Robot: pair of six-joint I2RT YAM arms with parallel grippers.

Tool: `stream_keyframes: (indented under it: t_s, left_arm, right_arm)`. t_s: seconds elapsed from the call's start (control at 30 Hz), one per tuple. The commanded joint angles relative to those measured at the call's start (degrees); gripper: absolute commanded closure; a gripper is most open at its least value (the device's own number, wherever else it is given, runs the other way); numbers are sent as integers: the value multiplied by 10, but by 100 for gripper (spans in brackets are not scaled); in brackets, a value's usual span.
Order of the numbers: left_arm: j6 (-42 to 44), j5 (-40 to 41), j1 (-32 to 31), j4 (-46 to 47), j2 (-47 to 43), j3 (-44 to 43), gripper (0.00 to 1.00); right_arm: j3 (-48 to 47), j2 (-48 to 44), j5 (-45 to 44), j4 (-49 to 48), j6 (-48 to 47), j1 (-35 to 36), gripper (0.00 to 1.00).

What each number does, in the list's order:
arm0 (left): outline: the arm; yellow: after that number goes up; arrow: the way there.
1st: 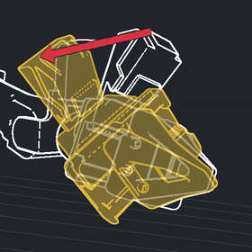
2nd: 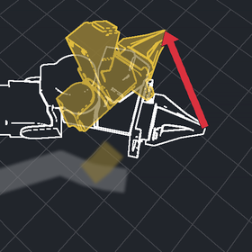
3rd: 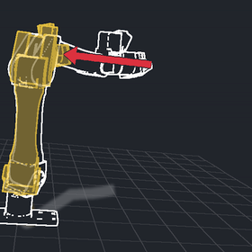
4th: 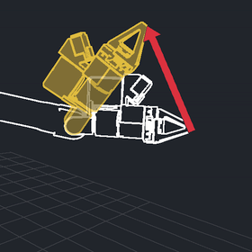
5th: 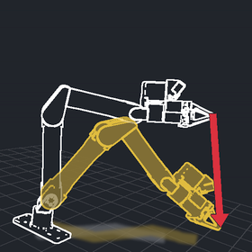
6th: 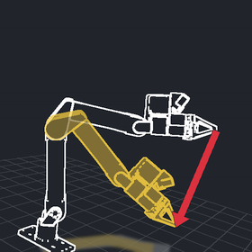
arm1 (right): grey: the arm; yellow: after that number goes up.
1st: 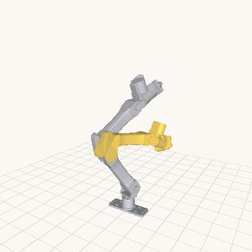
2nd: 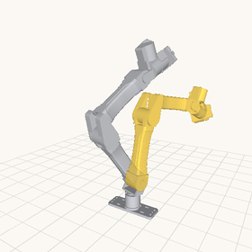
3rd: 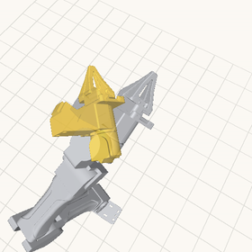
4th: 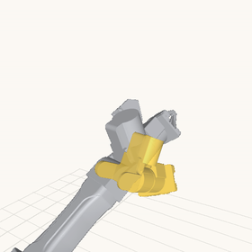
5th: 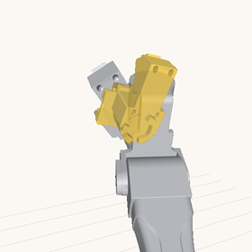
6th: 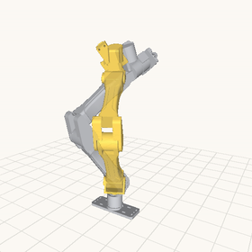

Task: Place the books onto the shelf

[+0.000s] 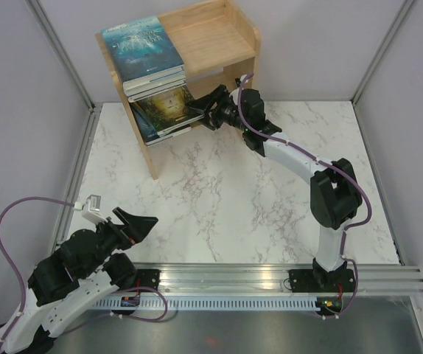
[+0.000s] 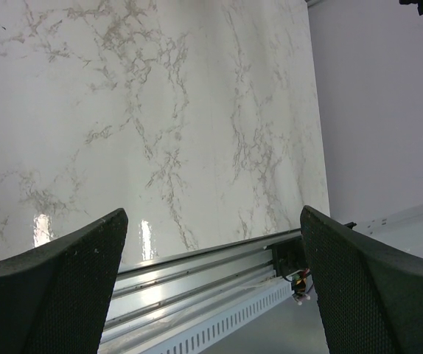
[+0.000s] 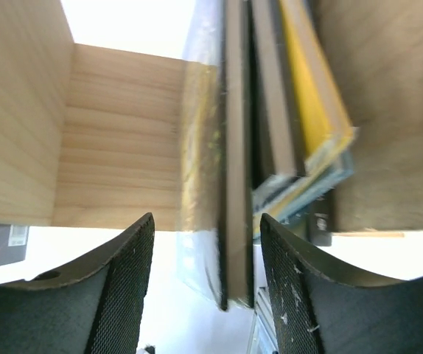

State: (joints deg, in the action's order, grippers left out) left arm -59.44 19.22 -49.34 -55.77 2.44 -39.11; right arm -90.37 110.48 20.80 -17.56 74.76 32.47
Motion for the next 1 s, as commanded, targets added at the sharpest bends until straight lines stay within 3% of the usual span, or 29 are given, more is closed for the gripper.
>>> stream_keyframes:
  t_s: [0.0, 0.13, 0.53, 0.63, 0.67, 0.73, 0.83, 0.97]
  left_arm:
    - [-5, 22, -6, -7, -9, -15, 0]
    - [-6, 25, -7, -8, -10, -15, 0]
    - [-8, 29, -12, -7, -9, -14, 0]
    - [-8, 29, -13, -8, -9, -14, 0]
    - [-7, 29, -13, -8, -9, -14, 0]
    - [-8, 30, -14, -9, -9, -14, 0]
    - [-8, 30, -14, -10, -10, -14, 0]
    - [-9, 34, -15, -10, -9, -15, 0]
  right_arm:
    - [-3, -47, 14, 30, -19, -7, 36]
    - [-5, -51, 16, 87, -38, -14, 36]
    - [7, -76, 37, 80, -55, -26, 38]
    - [13, -83, 27, 83, -65, -40, 58]
    - [17, -84, 28, 83, -63, -44, 71]
    - [19, -83, 31, 82, -62, -58, 82]
    - [22, -81, 29, 81, -63, -74, 89]
    - [20, -76, 24, 79, -63, -85, 90]
